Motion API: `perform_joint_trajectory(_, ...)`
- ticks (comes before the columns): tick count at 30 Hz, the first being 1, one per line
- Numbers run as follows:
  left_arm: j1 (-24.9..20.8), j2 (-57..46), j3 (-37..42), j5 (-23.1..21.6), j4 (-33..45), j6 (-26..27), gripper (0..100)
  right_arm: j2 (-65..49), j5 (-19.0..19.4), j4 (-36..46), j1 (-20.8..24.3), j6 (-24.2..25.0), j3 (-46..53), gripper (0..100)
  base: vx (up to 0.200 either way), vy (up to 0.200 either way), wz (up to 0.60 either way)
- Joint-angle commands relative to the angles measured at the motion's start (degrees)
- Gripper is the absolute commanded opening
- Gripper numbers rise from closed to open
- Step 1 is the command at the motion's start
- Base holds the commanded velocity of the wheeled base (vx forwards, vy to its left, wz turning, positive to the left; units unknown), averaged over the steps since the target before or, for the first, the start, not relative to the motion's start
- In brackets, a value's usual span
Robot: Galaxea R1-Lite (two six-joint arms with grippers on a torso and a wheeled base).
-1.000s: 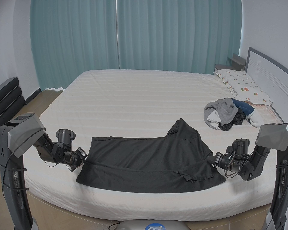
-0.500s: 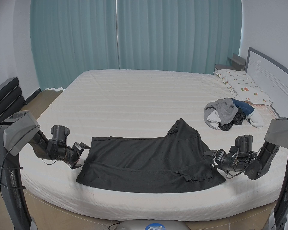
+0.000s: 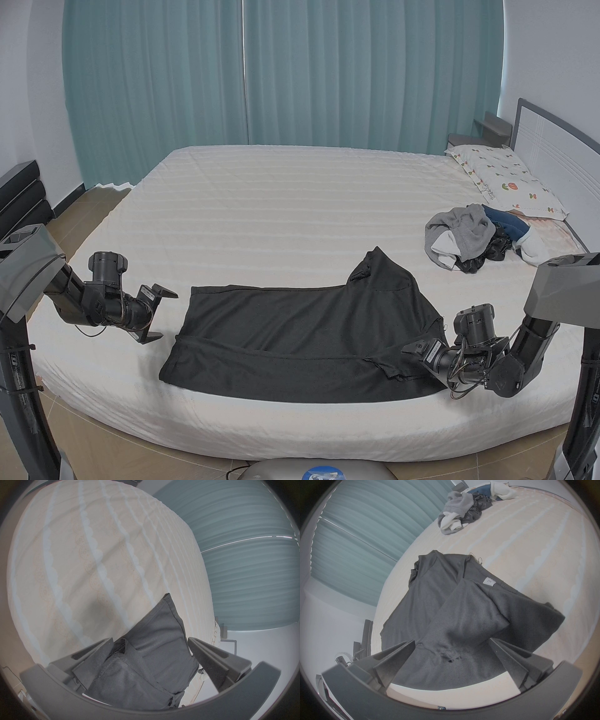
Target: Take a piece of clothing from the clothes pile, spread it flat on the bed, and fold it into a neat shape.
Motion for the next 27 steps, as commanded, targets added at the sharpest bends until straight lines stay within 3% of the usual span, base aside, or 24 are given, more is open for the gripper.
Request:
perform_joint_trajectory(1,0.13,-0.16,0.02,0.03,-0.13,0.18,100,3.19,-0.46,0.06,0.83,0.26,-1.15,100,0.000,0.000,0.00)
perform_joint_trajectory(27,0.04,-0.08,0.19,0.29,-0.13,0.27,100,1.43,-2.57,0.50,2.59,2.11,-1.85,100,0.000,0.000,0.00)
